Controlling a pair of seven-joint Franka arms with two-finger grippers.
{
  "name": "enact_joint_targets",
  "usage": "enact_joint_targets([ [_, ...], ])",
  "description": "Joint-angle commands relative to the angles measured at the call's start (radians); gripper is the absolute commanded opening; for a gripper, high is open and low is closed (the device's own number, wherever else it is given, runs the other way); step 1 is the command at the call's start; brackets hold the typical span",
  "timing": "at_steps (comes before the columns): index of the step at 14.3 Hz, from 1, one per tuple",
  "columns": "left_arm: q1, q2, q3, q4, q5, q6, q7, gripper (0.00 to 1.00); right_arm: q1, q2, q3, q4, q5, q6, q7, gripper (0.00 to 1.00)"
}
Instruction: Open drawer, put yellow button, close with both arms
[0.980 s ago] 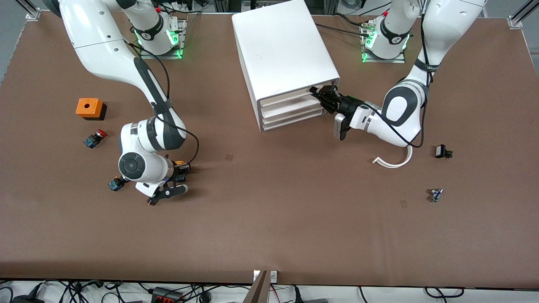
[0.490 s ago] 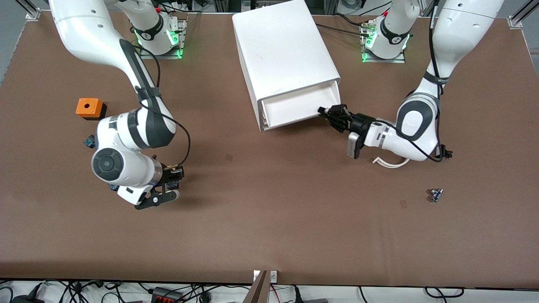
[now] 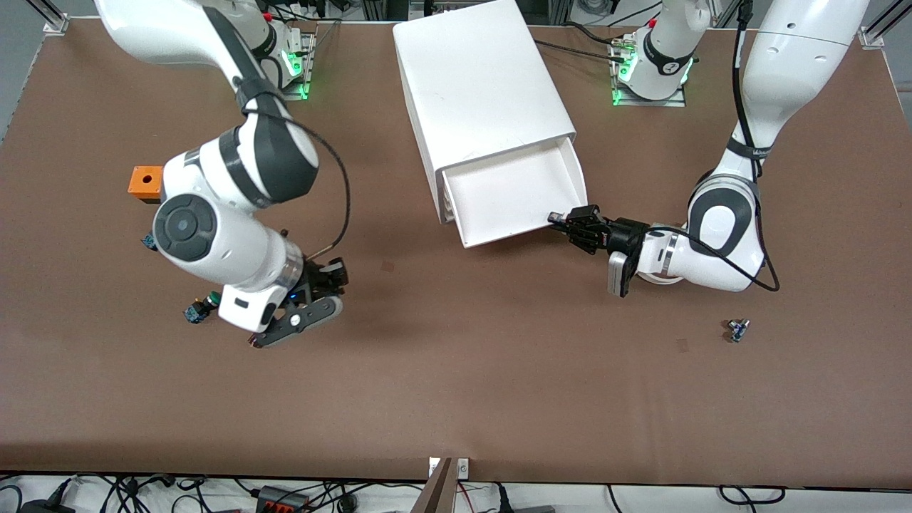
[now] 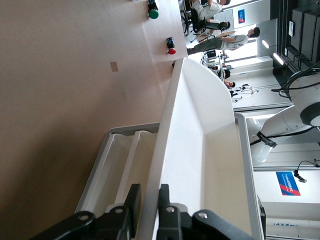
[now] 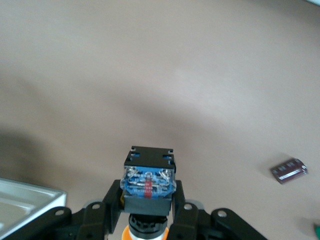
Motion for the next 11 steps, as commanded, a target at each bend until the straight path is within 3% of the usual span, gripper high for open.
enact_joint_targets([
  [1,0.015,0.027,0.007,0.032,0.047,0.031,-0.005,1.00,0.049,-0.005,0.008,0.065,0.005,-0.012,0.088,0.00],
  [5,0.076,-0.029,0.007,0.096,0.129,-0.084,-0.179,1.00,0.187,-0.005,0.001,0.106,0.000,-0.001,0.177,0.00],
  [8,0.092,-0.033,0.006,0.231,0.275,-0.159,-0.362,1.00,0.270,-0.001,-0.001,0.110,-0.011,0.011,0.349,0.00],
  [11,0.090,-0.062,0.006,0.275,0.389,-0.173,-0.505,1.00,0.334,0.003,-0.003,0.111,-0.032,0.013,0.358,0.00],
])
